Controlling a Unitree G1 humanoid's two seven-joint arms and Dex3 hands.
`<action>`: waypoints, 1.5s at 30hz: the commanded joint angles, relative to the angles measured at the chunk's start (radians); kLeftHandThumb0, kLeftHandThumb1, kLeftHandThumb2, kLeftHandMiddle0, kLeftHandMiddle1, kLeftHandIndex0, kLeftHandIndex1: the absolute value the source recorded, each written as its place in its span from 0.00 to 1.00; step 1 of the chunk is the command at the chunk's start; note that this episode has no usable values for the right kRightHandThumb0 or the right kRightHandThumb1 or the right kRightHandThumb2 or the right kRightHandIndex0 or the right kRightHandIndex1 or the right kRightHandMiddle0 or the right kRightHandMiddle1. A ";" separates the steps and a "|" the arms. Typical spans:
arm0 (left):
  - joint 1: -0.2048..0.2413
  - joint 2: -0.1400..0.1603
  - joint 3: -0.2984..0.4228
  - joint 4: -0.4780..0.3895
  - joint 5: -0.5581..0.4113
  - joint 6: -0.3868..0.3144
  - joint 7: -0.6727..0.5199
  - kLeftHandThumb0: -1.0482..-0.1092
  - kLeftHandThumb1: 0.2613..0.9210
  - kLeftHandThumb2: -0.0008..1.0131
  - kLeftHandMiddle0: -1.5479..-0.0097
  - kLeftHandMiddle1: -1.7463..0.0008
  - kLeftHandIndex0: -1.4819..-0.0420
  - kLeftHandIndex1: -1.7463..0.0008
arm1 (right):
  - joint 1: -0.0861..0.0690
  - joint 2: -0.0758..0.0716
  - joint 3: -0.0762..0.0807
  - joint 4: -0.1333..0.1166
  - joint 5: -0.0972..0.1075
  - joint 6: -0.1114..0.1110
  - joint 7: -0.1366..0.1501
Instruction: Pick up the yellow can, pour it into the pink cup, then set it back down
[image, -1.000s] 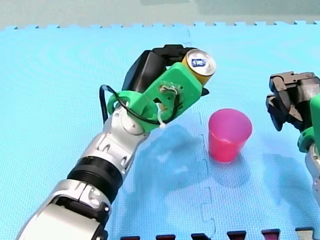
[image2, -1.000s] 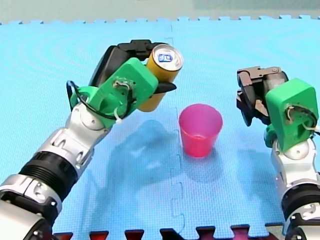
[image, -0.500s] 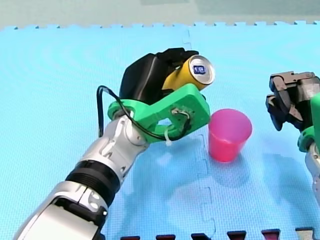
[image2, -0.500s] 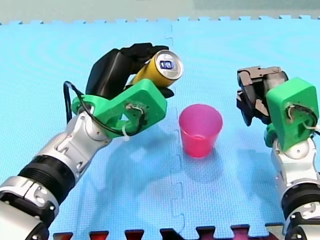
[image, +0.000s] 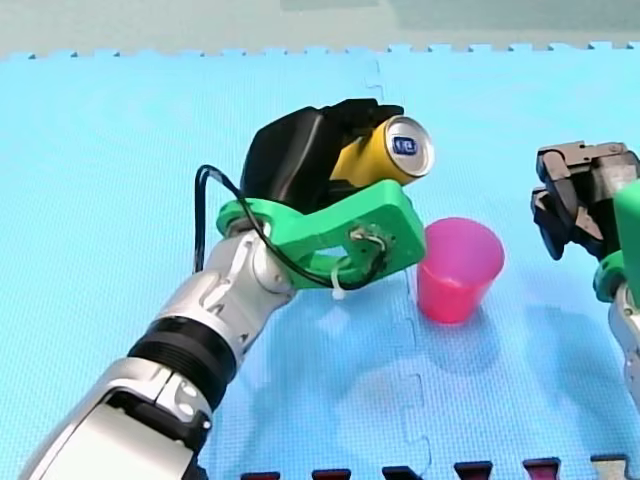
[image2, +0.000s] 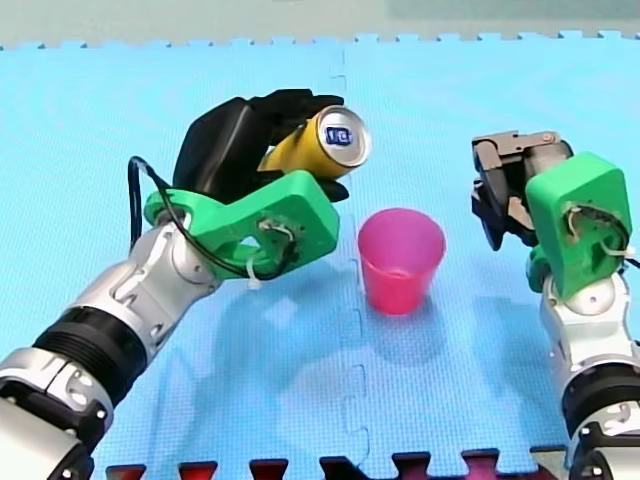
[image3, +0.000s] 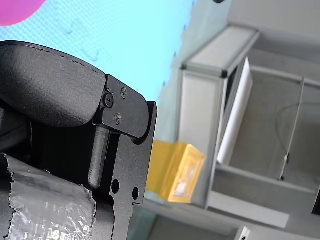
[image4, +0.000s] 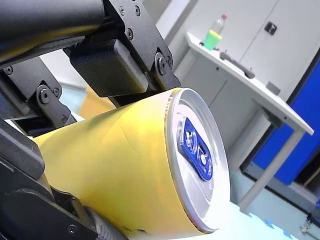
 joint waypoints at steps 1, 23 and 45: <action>-0.014 0.001 -0.003 -0.007 0.002 -0.004 0.003 0.51 0.88 0.00 0.36 0.27 0.30 0.59 | -0.005 -0.002 0.000 0.001 0.000 0.004 -0.011; -0.010 -0.036 0.007 -0.104 -0.017 0.075 -0.028 0.44 0.88 0.00 0.21 0.72 0.16 0.96 | -0.003 0.000 -0.073 0.010 0.113 -0.004 0.160; -0.049 -0.040 -0.003 -0.018 -0.015 0.044 -0.021 0.44 0.88 0.00 0.23 0.62 0.13 0.97 | 0.002 -0.021 -0.054 0.010 0.063 -0.049 0.117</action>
